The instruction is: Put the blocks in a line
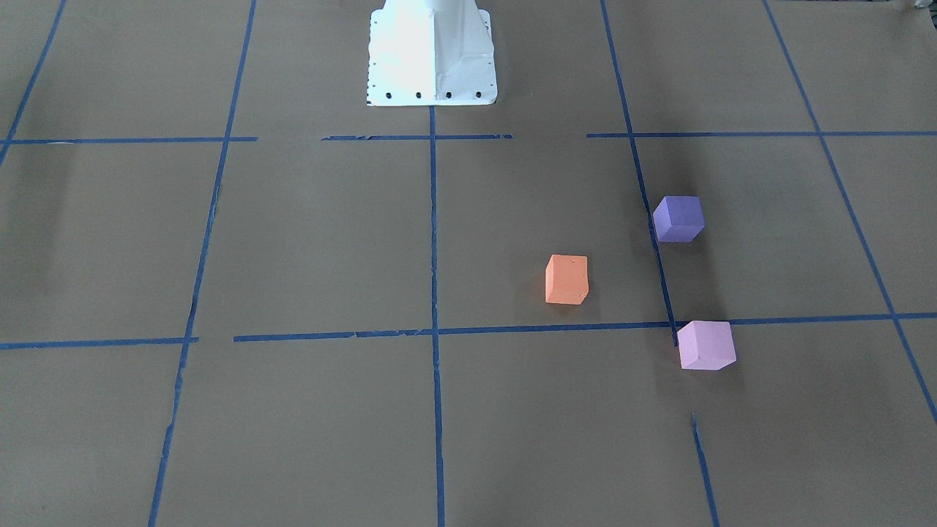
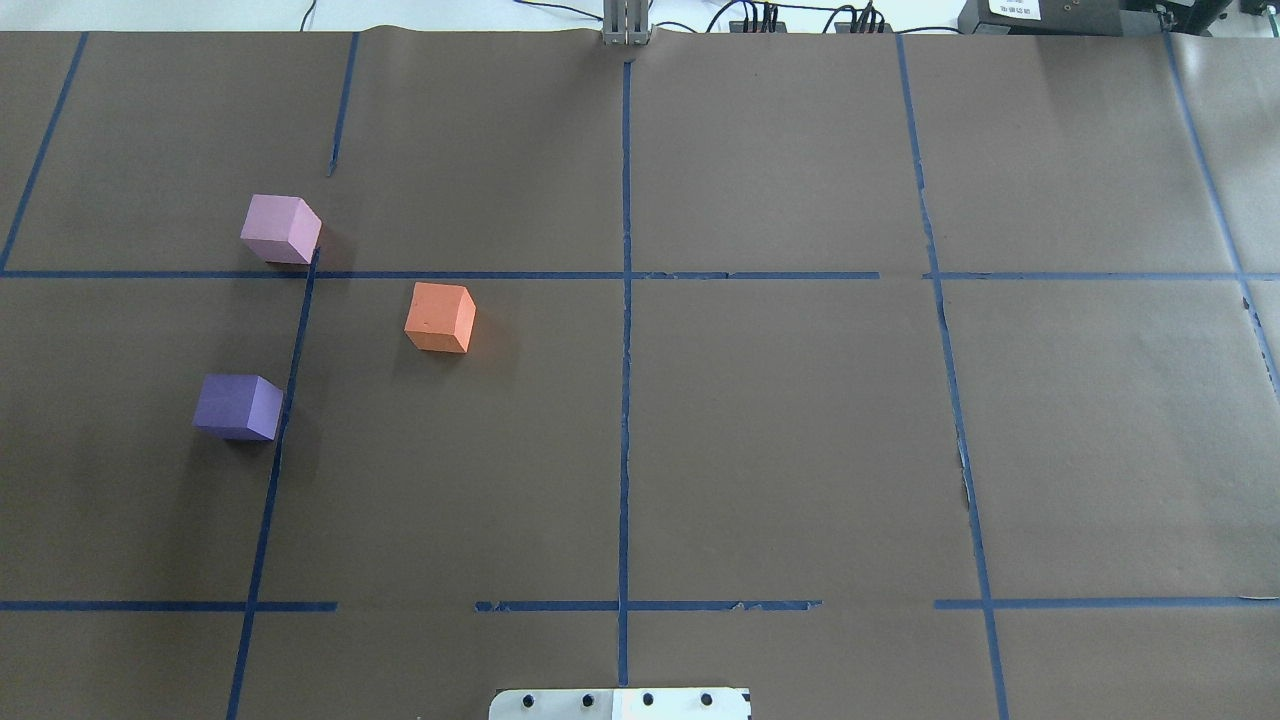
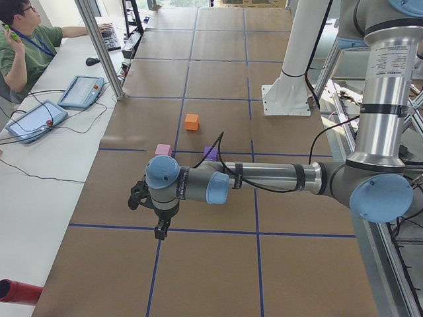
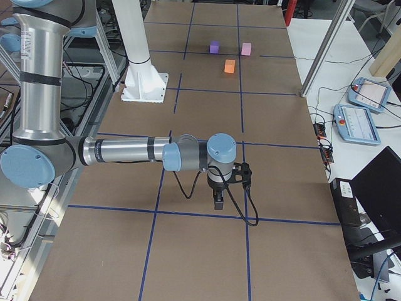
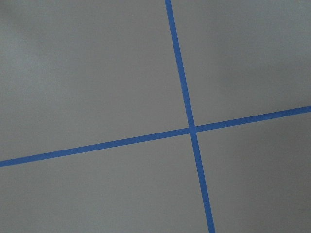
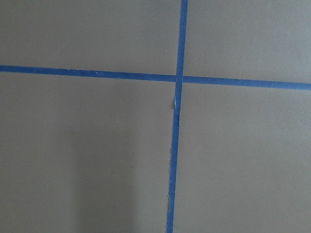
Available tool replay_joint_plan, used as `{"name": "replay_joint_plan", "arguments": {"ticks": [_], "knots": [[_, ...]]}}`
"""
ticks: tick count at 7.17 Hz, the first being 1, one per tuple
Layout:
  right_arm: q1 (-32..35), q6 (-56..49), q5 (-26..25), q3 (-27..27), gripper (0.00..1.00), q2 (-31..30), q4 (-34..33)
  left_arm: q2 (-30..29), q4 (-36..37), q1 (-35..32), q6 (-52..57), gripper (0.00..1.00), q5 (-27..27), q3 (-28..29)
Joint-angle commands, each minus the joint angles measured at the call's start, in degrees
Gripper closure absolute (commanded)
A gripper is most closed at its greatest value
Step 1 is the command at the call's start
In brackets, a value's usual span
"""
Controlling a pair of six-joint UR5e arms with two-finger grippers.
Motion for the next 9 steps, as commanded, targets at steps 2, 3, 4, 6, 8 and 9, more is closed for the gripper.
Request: {"name": "replay_joint_plan", "arguments": {"ticks": [2,3,4,6,8,9], "knots": [[0.0,0.0,0.0,0.0,0.0,0.0,0.0,-0.35,-2.7,2.61,0.04,0.0,-0.37,-0.82],[0.0,0.0,0.0,0.0,0.0,0.0,0.0,-1.57,-4.38,8.12,-0.05,0.0,-2.11,-1.35],[0.0,0.0,0.0,0.0,0.0,0.0,0.0,-5.93,-5.44,11.91,-0.06,0.0,-2.3,-1.62],[0.0,0.0,0.0,0.0,0.0,0.0,0.0,-9.66,-5.53,20.87,-25.33,0.0,-3.36,-8.34],[0.0,0.0,0.0,0.0,0.0,0.0,0.0,-20.85,-6.59,33.42,-51.54,0.0,2.48,-8.75],[0.0,0.0,0.0,0.0,0.0,0.0,0.0,-24.57,-6.77,40.88,-60.87,0.0,8.97,-7.78]]}}
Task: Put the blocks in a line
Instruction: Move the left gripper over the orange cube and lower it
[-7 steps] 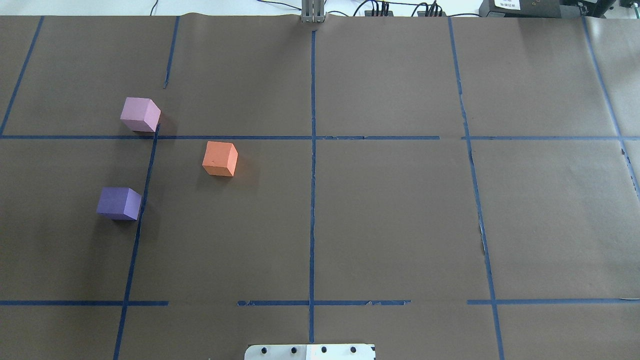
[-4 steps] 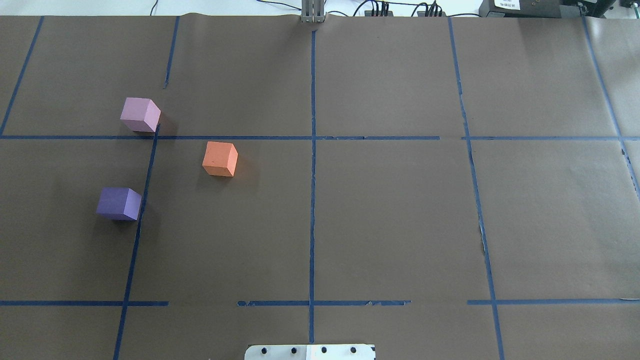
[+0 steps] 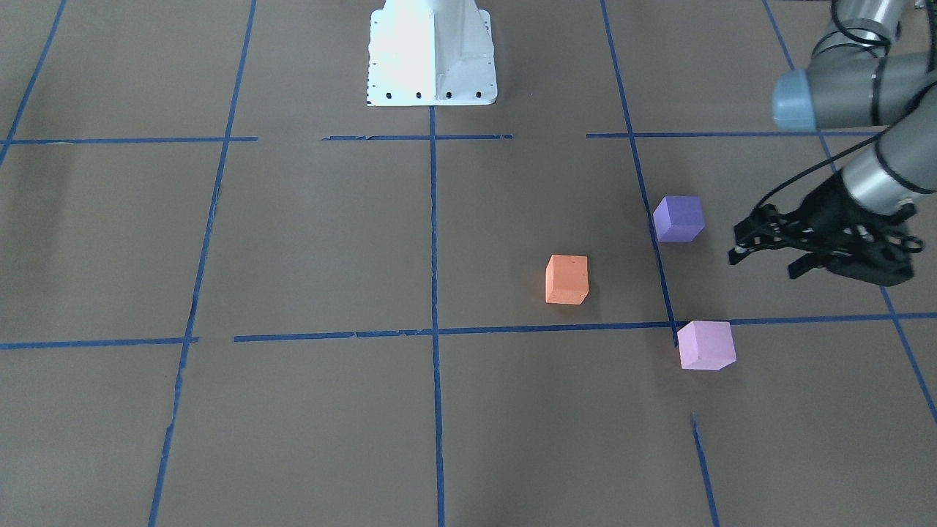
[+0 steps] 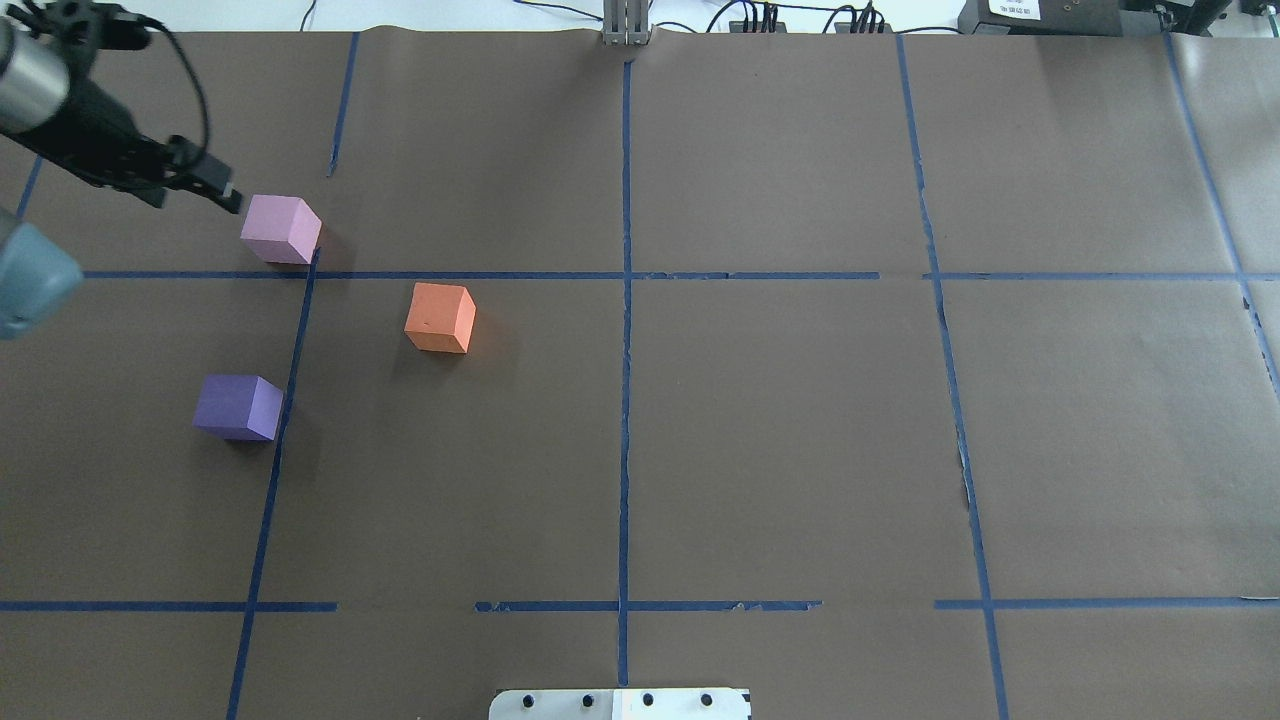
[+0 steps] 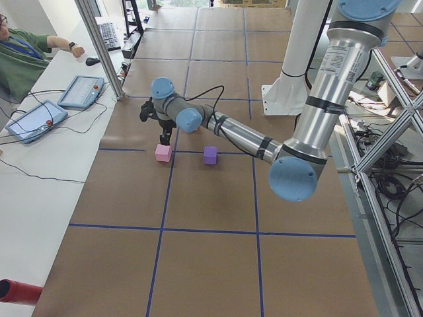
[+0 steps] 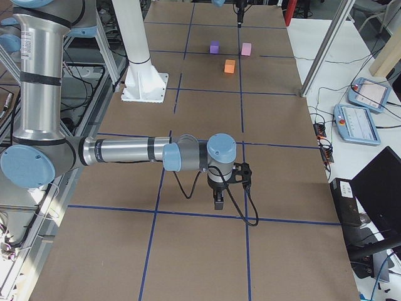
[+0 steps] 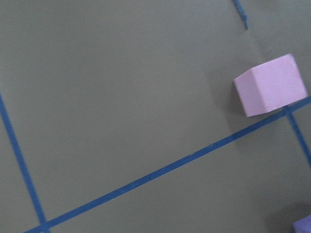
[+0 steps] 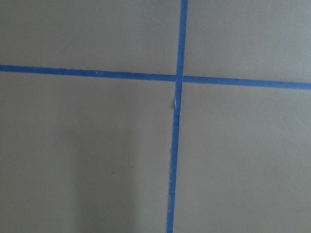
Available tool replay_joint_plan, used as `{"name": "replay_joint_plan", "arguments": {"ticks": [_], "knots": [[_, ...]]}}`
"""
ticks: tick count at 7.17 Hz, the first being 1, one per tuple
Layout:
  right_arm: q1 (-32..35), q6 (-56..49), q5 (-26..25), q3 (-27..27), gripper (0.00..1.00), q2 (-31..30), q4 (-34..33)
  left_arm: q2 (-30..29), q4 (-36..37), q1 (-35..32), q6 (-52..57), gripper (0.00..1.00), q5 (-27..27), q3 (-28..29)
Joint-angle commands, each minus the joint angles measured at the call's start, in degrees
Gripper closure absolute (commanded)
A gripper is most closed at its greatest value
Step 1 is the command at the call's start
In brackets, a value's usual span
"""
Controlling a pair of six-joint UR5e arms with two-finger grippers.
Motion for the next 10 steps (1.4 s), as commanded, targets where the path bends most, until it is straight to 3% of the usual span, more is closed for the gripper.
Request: {"name": "replay_joint_plan", "arguments": {"ticks": [1,4,9,10], "knots": [[0.0,0.0,0.0,0.0,0.0,0.0,0.0,-7.69,-0.27,13.18,-15.08,0.0,14.36,0.69],[0.0,0.0,0.0,0.0,0.0,-0.09,0.0,-13.5,-0.36,18.3,-20.18,0.0,19.16,8.15],[0.0,0.0,0.0,0.0,0.0,0.0,0.0,-12.1,-3.06,22.27,-19.57,0.0,20.94,13.16],[0.0,0.0,0.0,0.0,0.0,0.0,0.0,-12.1,-3.26,22.36,-19.14,0.21,20.68,13.17]]}}
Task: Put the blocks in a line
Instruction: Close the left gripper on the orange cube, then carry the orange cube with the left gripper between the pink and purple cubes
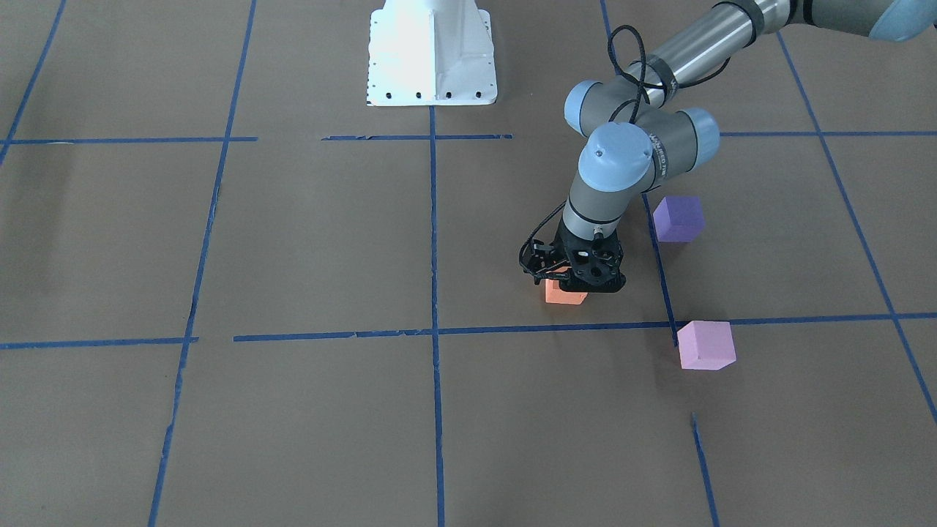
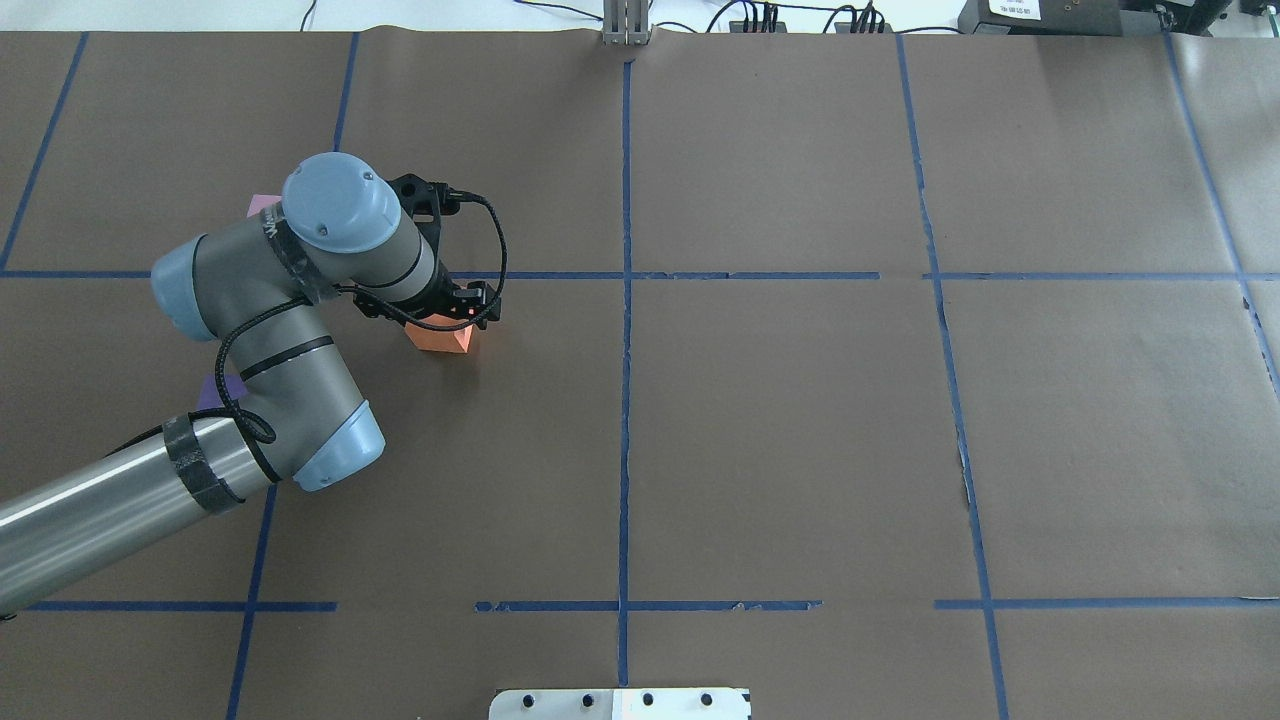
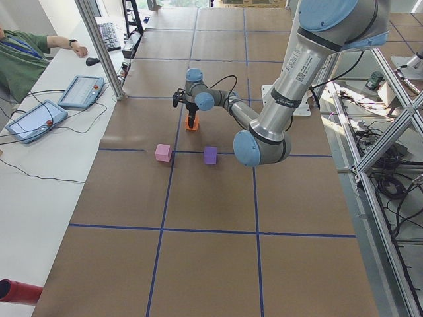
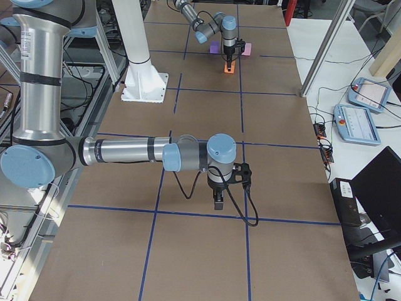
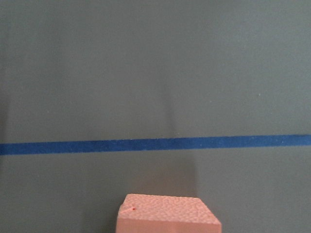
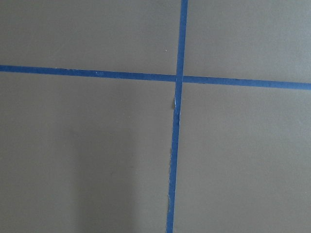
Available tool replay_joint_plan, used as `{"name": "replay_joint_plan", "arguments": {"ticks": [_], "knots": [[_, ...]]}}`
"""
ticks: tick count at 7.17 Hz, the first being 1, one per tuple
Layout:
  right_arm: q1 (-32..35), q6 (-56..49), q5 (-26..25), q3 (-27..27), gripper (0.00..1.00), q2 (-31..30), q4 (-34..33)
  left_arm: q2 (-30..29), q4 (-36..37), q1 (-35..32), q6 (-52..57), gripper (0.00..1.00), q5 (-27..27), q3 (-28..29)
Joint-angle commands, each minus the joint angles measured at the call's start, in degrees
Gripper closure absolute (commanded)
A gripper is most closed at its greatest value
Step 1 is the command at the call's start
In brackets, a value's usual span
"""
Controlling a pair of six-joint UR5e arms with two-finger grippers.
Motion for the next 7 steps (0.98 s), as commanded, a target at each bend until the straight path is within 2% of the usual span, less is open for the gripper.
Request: {"name": "replay_joint_plan", "arguments": {"ticks": [1,2,3,4,5,6,7], "knots": [[0.0,0.0,0.0,0.0,0.0,0.0,0.0,-0.22,0.02,-0.1,0.81,0.94,-3.36,0.37],[0.0,0.0,0.0,0.0,0.0,0.0,0.0,0.04,0.11,-2.02,0.81,0.98,-6.44,-0.25],[0.0,0.0,0.0,0.0,0.0,0.0,0.0,1.78,1.42,-4.74,0.72,0.98,-6.9,-2.78],[0.0,0.0,0.0,0.0,0.0,0.0,0.0,8.76,2.39,-8.59,1.07,0.98,-7.69,-7.93],[0.0,0.0,0.0,0.0,0.0,-0.09,0.0,13.44,2.31,-10.89,7.43,0.98,-9.09,-9.64],[0.0,0.0,0.0,0.0,0.0,0.0,0.0,16.45,1.88,-11.52,10.27,0.98,-9.19,-9.31],[0.0,0.0,0.0,0.0,0.0,0.0,0.0,16.83,1.61,-11.27,10.56,0.98,-9.19,-8.87]]}}
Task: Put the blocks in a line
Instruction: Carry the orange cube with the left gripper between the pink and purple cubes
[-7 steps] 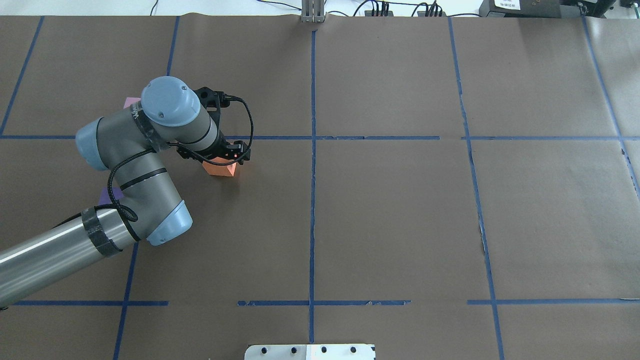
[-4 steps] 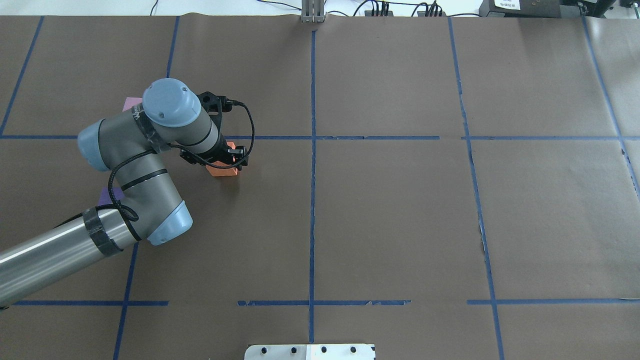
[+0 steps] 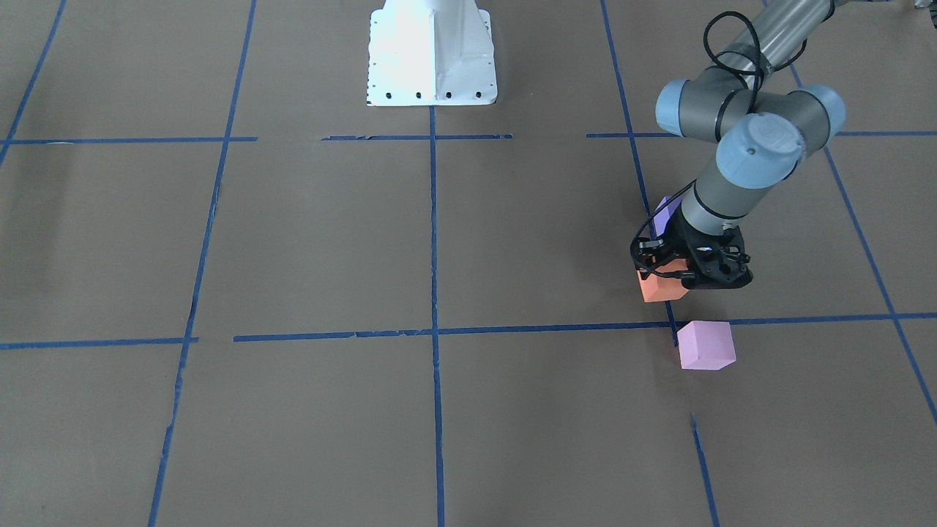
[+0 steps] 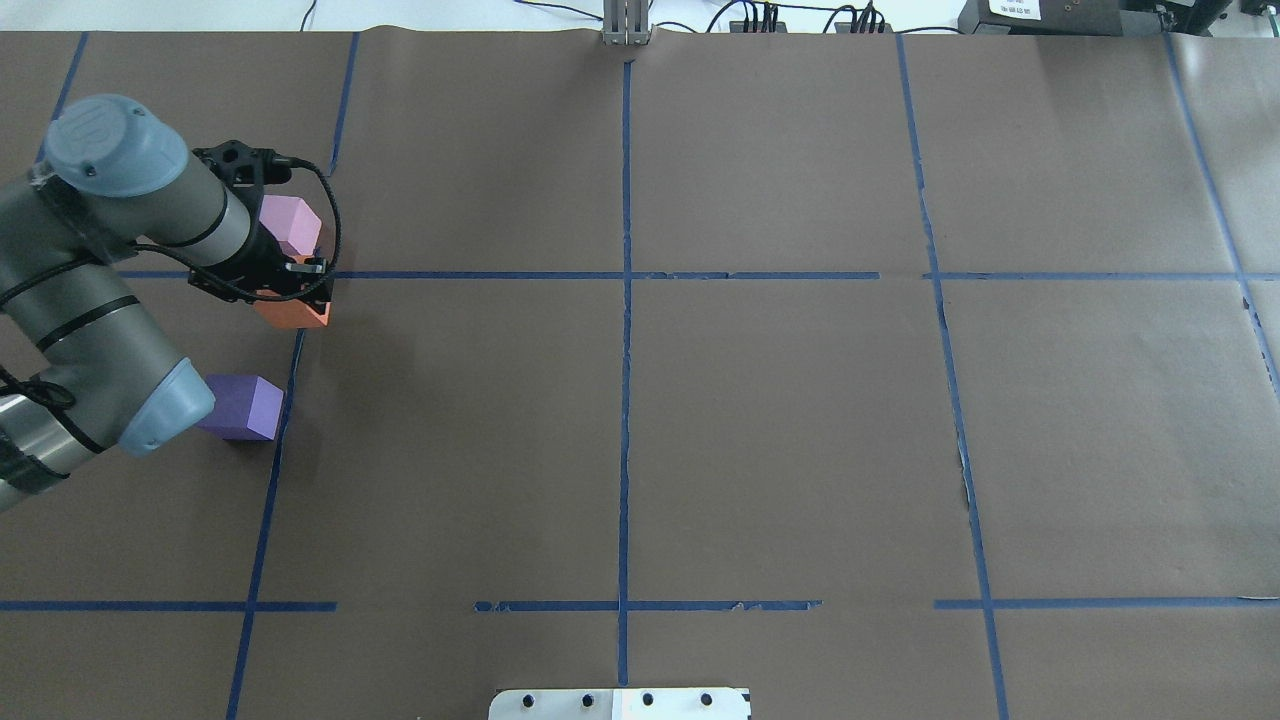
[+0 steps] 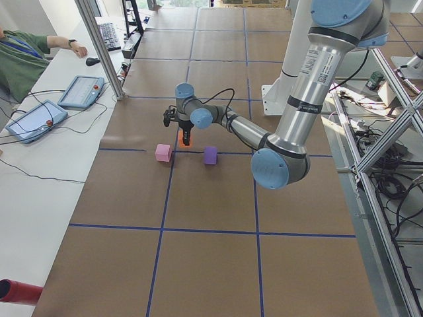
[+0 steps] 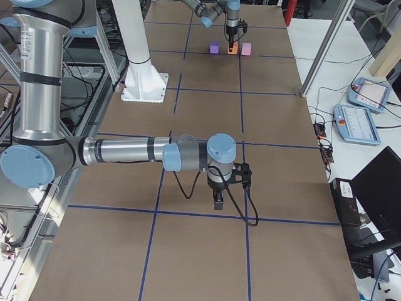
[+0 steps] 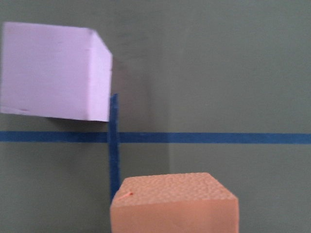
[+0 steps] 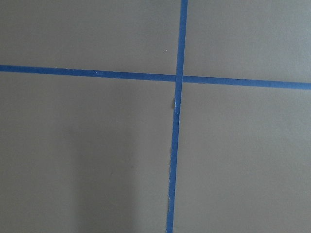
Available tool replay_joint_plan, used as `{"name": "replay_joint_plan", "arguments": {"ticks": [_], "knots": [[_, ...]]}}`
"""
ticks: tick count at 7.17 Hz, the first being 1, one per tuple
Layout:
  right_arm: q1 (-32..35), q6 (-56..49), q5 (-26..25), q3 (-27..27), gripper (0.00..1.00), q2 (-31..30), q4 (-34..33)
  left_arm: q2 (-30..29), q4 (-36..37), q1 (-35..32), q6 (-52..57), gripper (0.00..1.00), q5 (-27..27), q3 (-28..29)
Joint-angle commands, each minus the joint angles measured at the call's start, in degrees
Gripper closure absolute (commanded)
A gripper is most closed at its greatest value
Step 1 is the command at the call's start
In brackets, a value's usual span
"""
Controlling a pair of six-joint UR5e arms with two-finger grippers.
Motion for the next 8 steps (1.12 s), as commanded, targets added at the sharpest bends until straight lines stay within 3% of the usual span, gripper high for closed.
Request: {"name": "replay_joint_plan", "arguments": {"ticks": [1,2,3,5,8], "knots": [[0.0,0.0,0.0,0.0,0.0,0.03,0.0,2.14,-0.39,-0.27,2.03,0.97,-0.24,1.34],[0.0,0.0,0.0,0.0,0.0,0.03,0.0,2.14,-0.39,-0.27,3.25,0.97,-0.24,1.44],[0.0,0.0,0.0,0.0,0.0,0.03,0.0,3.01,-0.48,-0.18,5.96,0.88,-0.24,1.79],[0.0,0.0,0.0,0.0,0.0,0.03,0.0,3.11,-1.17,-0.18,5.2,0.0,-0.15,1.71],[0.0,0.0,0.0,0.0,0.0,0.03,0.0,3.11,-1.18,-0.53,5.46,0.0,-0.24,1.01]]}}
